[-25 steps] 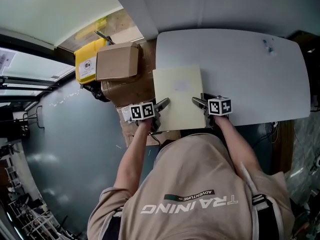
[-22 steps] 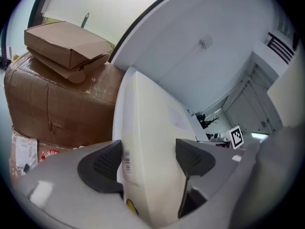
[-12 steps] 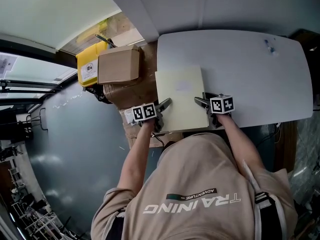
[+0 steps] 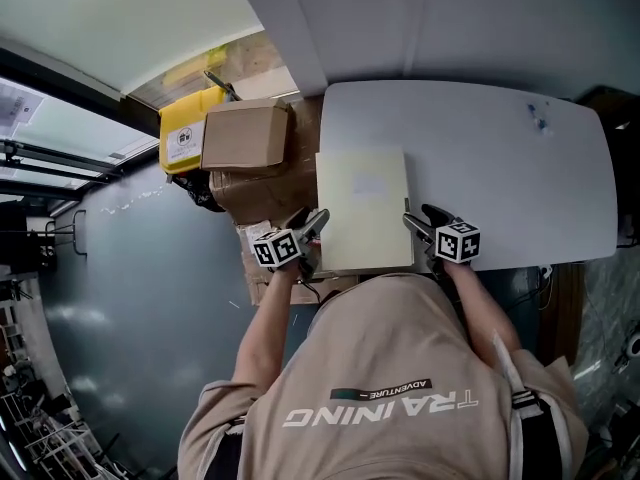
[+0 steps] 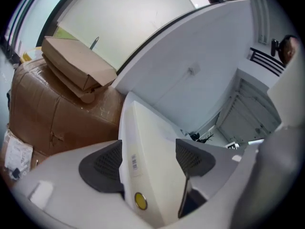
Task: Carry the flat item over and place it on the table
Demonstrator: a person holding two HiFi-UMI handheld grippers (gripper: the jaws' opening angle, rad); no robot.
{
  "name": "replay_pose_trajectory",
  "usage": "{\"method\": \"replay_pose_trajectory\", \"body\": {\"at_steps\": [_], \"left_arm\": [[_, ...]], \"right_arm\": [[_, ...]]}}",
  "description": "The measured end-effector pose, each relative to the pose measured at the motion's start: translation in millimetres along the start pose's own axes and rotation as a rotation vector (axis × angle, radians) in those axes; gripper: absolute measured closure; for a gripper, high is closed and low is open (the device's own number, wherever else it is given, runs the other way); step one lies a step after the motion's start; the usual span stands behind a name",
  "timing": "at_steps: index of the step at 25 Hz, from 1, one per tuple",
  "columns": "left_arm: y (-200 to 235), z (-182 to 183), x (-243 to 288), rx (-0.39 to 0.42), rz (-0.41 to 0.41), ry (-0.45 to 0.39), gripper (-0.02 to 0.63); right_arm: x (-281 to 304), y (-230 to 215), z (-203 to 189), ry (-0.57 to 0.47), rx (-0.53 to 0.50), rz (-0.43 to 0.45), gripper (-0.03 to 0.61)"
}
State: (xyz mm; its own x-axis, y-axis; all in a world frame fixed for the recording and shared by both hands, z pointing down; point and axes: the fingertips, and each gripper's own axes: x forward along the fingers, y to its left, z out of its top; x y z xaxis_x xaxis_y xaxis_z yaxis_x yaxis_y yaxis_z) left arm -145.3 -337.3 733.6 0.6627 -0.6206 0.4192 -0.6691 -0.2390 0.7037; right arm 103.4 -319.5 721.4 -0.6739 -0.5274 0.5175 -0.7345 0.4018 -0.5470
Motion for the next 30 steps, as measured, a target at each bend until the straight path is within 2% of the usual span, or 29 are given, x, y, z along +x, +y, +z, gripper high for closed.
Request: {"method": "replay_pose_trajectory", "body": {"at_steps": [5, 12, 15, 18, 22, 23, 24, 25, 26, 27, 30], "left_arm": [[-27, 4, -22, 0.22, -0.026, 0.015, 0.272], [-68, 47, -24, 0.476, -0.02, -0.026, 0.273], [-94, 65, -31, 0.55, -0.028, -0.088, 0.275], [-130, 96, -45, 0.619, -0.036, -0.189, 0.275], [-179, 144, -68, 0.711, 0.009, -0.308, 0.284], [-191, 156, -78, 0.731, 0.022, -0.347, 0.331], [-202, 167, -89, 0.747, 0.04, -0.393, 0.423], [-213, 177, -100, 0.762, 0.059, -0.44, 0.559], [-223, 187, -109, 0.778, 0.071, -0.478, 0.609], [-234, 195, -115, 0.796, 0.078, -0.502, 0.609], [-259, 216, -127, 0.831, 0.102, -0.535, 0.609]], "right_arm": [[-25, 24, 17, -0.088, -0.095, -0.012, 0.295], [-29, 68, 59, -0.147, -0.309, -0.006, 0.296], [-30, 89, 83, -0.167, -0.421, -0.017, 0.296], [-43, 121, 127, -0.271, -0.455, 0.002, 0.296], [-77, 162, 181, -0.378, -0.539, -0.018, 0.296], [-86, 173, 192, -0.403, -0.561, -0.027, 0.301], [-96, 184, 203, -0.435, -0.58, -0.039, 0.329], [-107, 195, 214, -0.474, -0.597, -0.055, 0.417], [-118, 204, 226, -0.518, -0.612, -0.073, 0.502], [-129, 212, 238, -0.56, -0.623, -0.086, 0.56], [-152, 228, 265, -0.642, -0.625, -0.11, 0.568]]}}
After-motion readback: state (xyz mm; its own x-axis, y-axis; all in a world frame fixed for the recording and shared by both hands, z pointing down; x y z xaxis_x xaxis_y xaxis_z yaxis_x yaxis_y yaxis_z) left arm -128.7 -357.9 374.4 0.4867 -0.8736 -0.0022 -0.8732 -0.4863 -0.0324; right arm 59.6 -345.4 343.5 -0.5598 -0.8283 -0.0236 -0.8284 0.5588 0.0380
